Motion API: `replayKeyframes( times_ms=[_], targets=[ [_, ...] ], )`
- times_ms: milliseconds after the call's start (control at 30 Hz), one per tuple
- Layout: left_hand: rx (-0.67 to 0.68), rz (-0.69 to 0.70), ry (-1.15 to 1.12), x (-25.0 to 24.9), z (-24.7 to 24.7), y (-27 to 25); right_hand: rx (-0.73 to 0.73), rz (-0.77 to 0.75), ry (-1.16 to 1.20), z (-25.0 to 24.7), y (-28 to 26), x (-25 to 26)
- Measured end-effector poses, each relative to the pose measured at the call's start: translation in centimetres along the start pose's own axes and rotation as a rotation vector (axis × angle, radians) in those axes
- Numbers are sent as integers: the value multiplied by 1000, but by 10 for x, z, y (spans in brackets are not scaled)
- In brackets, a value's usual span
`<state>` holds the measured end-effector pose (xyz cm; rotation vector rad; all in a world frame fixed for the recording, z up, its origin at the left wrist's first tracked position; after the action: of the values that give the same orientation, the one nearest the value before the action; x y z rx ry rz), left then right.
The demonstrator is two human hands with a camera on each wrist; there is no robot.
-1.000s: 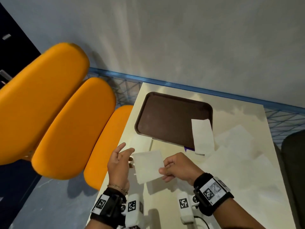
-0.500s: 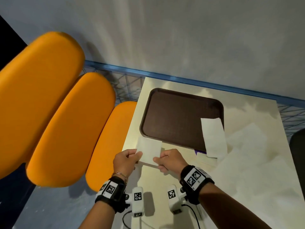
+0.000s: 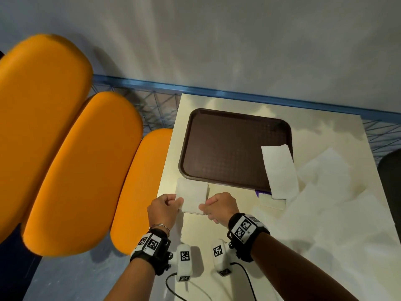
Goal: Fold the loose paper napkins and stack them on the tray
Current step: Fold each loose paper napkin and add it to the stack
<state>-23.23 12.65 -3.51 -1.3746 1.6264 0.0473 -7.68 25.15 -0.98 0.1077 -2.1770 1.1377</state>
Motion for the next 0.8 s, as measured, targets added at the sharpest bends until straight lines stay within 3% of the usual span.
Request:
replayKeyframes(
  times_ms=[400,567,633,800],
  targets=[
    [-72,53,106,-5,4,-4,-67,-62,-104,-11,-2,10],
    [-147,193,178,-27,9,-22,-98,-46,-70,-27,-7,4],
    [-89,288,229,-43,22,-32,-126,-53,-45,-38,-13,-9],
    [249,444,360,-80,97,-49,-204,18,127,-87,-42,-62]
  ],
)
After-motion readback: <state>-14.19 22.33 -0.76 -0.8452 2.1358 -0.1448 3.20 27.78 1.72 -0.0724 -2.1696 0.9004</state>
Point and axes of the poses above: each hand's wrist, its own y-axis towards the middle knuckle, its own z-axis out of the palm, x = y × z, the point moved 1 cm from there along y, towards the middle knuckle, and after that the axes turned 3 degrees about -z, right-handed, at the moved point
